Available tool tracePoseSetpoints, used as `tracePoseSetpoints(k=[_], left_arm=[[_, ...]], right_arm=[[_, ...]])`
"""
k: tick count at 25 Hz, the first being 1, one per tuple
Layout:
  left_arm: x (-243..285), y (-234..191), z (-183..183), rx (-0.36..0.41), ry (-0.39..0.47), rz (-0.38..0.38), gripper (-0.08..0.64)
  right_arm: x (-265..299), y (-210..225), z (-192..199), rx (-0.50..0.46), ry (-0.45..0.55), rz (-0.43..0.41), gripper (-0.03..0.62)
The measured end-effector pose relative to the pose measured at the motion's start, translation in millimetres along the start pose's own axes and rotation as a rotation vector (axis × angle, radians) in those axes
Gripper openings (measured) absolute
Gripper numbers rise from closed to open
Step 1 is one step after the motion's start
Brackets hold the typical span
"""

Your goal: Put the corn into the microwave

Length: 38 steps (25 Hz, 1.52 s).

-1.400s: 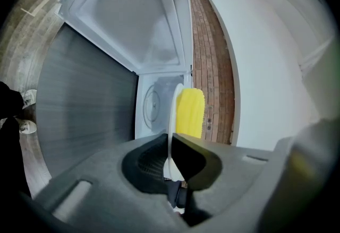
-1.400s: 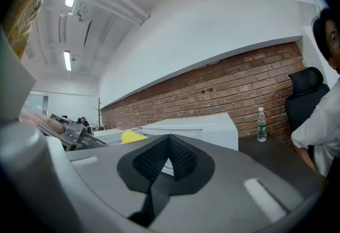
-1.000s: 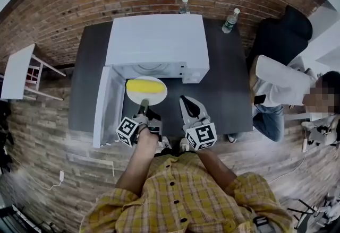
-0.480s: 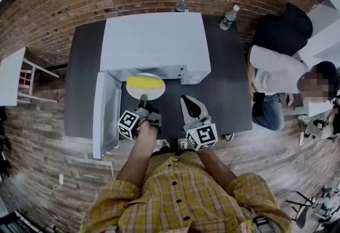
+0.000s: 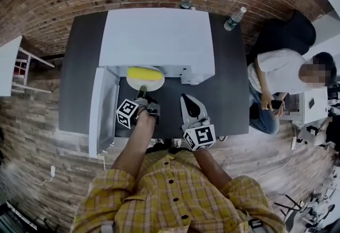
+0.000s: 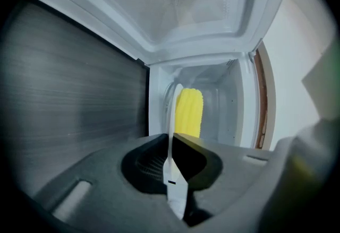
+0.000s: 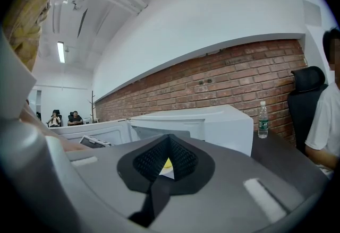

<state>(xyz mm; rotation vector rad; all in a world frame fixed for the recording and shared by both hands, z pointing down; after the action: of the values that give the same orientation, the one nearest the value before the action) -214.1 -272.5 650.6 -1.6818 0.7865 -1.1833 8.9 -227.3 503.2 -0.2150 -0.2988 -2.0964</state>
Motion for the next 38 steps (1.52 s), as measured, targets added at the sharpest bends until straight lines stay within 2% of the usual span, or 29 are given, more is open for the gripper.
tracePoseSetpoints(k=[15,32,38], left_arm=[[31,-9,-18,0.003,0.014,-0.056,0.021],[59,-5,-20,-0.004,0.032,-0.067,0.012],[66,-2,-23,0.002,-0.004,-0.086,0.021]], right_arm=[[13,-1,2,-0.001,-0.038,-0.008,-0.002],[17,11,1,0.011,-0.04,0.0,-0.002],[19,12,5,0.03,-0.044,-0.004,-0.002]])
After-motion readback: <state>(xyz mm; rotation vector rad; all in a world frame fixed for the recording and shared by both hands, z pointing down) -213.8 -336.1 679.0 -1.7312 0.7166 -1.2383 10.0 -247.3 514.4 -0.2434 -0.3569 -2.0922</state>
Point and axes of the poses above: the fingertips, and each gripper's own axes: x forward along the fingers, y to its right, z out of its underside, the point moved 9 cm from there along -x, backward along the fingers, and after that the axes turned 8 degrees about -y, right-handed, at the moved point
